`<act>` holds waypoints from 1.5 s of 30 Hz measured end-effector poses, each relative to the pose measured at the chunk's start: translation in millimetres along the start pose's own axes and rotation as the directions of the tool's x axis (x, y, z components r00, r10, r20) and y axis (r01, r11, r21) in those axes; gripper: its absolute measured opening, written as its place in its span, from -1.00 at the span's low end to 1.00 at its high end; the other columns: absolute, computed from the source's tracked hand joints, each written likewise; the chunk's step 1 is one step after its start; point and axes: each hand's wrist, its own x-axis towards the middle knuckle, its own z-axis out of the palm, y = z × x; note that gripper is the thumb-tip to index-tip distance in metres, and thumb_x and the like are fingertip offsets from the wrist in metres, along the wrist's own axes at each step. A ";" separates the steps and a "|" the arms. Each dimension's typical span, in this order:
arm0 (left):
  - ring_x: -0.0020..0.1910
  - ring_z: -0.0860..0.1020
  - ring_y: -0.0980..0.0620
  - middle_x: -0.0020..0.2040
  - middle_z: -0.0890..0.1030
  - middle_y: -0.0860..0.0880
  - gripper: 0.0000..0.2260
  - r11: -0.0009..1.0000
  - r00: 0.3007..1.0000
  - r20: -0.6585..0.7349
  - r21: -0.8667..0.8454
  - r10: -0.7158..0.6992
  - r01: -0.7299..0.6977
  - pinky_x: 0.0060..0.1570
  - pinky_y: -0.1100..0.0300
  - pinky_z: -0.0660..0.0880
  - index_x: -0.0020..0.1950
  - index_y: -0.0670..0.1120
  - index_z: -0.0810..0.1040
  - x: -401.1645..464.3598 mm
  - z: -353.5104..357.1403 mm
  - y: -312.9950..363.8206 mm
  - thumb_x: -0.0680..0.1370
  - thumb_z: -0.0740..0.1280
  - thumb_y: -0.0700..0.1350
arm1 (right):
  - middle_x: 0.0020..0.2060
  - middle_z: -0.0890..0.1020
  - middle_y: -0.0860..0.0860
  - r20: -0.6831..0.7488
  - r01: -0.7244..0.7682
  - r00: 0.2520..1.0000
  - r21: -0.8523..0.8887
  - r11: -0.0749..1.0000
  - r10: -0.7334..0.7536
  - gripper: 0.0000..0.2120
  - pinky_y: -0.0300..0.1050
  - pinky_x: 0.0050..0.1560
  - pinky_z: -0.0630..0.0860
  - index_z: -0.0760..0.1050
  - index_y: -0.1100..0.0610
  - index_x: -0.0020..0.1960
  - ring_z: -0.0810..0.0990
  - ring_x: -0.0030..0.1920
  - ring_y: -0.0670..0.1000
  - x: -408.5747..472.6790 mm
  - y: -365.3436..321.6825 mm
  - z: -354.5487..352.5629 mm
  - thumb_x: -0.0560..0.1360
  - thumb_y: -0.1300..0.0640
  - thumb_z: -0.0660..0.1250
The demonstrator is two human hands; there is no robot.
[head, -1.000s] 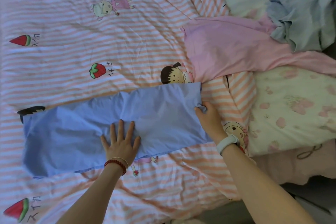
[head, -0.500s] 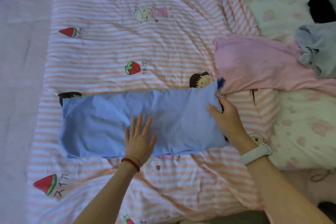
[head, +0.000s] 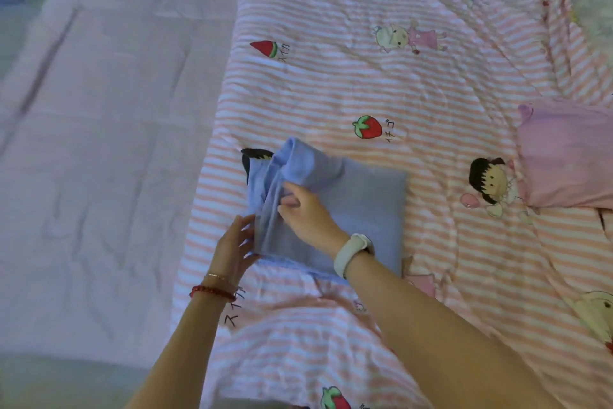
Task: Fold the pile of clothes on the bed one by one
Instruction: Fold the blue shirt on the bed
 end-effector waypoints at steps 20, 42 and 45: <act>-0.14 0.48 -0.10 -0.14 0.50 -0.07 -0.70 0.871 0.894 -0.274 0.445 0.354 -0.208 -0.25 0.24 0.34 0.06 -0.17 0.47 19.4 -5.0 -40.1 0.40 0.22 -0.05 | 0.30 0.46 0.19 -0.291 -0.197 0.952 -0.816 0.543 -0.093 -0.58 0.50 0.08 0.30 0.36 0.04 0.31 0.44 0.29 0.25 -43.4 105.3 -17.7 0.47 0.04 0.04; 0.31 0.31 -0.31 0.39 0.29 -0.29 -0.46 0.301 0.836 0.114 0.900 0.536 -0.316 0.22 -0.12 0.33 0.48 -0.19 0.19 79.5 16.9 -10.0 0.55 0.27 -0.08 | 0.37 0.32 0.14 -0.608 -0.341 0.779 -0.207 0.917 0.152 -0.54 0.05 0.33 0.32 0.22 0.18 0.44 0.31 0.31 0.11 -39.2 138.1 -59.3 0.59 0.04 0.14; 0.22 0.43 -0.23 0.32 0.42 -0.22 -0.53 0.581 0.918 -0.067 0.792 0.391 -0.190 0.09 0.04 0.39 0.43 -0.18 0.24 75.1 11.7 -1.4 0.57 0.26 -0.06 | 0.11 0.51 -0.02 -0.561 -0.321 0.751 0.151 0.935 0.348 -0.70 -0.16 -0.03 0.45 0.35 0.12 0.29 0.48 0.05 0.02 -35.9 129.9 -71.9 0.60 0.04 0.14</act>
